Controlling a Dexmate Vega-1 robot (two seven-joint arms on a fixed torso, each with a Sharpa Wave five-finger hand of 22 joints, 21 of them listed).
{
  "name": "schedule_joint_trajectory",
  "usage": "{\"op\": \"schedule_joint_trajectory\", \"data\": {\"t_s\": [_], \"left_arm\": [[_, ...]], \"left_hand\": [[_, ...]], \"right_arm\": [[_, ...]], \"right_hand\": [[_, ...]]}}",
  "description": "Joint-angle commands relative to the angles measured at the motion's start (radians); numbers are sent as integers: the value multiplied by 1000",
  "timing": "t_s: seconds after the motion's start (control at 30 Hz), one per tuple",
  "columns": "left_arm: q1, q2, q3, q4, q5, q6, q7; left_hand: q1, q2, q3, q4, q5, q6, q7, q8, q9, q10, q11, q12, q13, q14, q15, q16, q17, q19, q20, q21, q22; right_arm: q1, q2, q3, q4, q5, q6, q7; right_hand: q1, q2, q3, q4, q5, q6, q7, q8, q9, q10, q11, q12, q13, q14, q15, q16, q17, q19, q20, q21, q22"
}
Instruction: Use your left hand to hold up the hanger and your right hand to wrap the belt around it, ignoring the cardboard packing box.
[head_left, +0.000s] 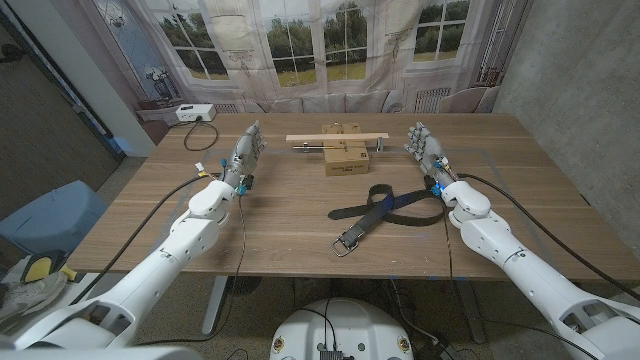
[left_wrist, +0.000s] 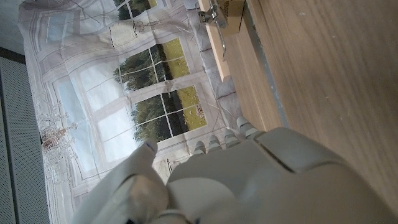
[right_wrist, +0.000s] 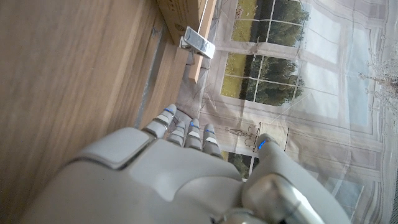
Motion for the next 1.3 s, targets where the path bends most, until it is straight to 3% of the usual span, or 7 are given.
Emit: {"op": "schedule_joint_trajectory", "data": {"t_s": [0.03,0.4,0.73,0.87,1.0,1.3], "left_arm": [[16,43,-40,-59,113,22,59],[-56,62,-10,-52,236,96,124],[-139,124,68,-107,393,244,184],[-174,156,105,-141,449,315,182],[-220,182,142,-161,491,372,153],[-300,217,204,-182,558,446,100]], "left_hand": [[17,-2,8,-9,3,-199,-7,15,4,-178,-11,19,5,-213,-5,14,1,-142,0,8,2],[75,-32,14,-73,-8,-104,-26,33,4,-86,-7,41,4,-134,-4,20,-3,-68,13,12,-3],[156,-61,24,-159,-33,-37,-28,34,6,19,1,60,5,-6,9,35,-1,15,24,12,-4],[177,-73,23,-185,-40,-13,-24,35,7,47,6,64,6,38,2,39,-1,51,35,16,-4],[195,-86,21,-207,-45,20,-15,37,7,78,-18,68,6,73,-1,39,-1,84,38,19,-3],[225,-99,20,-240,-49,83,-5,43,8,129,-25,74,7,145,-13,43,-1,131,28,19,-3]], "right_arm": [[43,50,-27,57,-20,26,21],[149,114,-30,264,-3,87,137],[176,128,-4,355,15,127,196],[171,109,-6,337,-18,139,171],[155,75,-7,280,-59,144,132],[132,23,-23,198,-146,153,67]], "right_hand": [[5,-1,8,-1,5,6,-1,6,1,6,9,6,5,-7,0,6,1,9,3,4,4],[4,-1,7,-1,5,6,0,7,1,6,10,6,5,-6,1,6,1,8,3,3,4],[4,-1,7,-2,5,6,0,7,1,8,12,6,5,-6,2,6,1,8,5,3,4],[5,0,6,-3,6,9,-6,9,1,7,9,6,5,-6,2,6,1,8,5,3,4],[6,0,6,-4,6,17,-17,12,1,8,13,6,5,-6,2,5,1,9,5,3,4],[7,0,6,-6,6,25,-21,14,1,12,12,7,5,-3,2,6,1,9,7,3,4]]}}
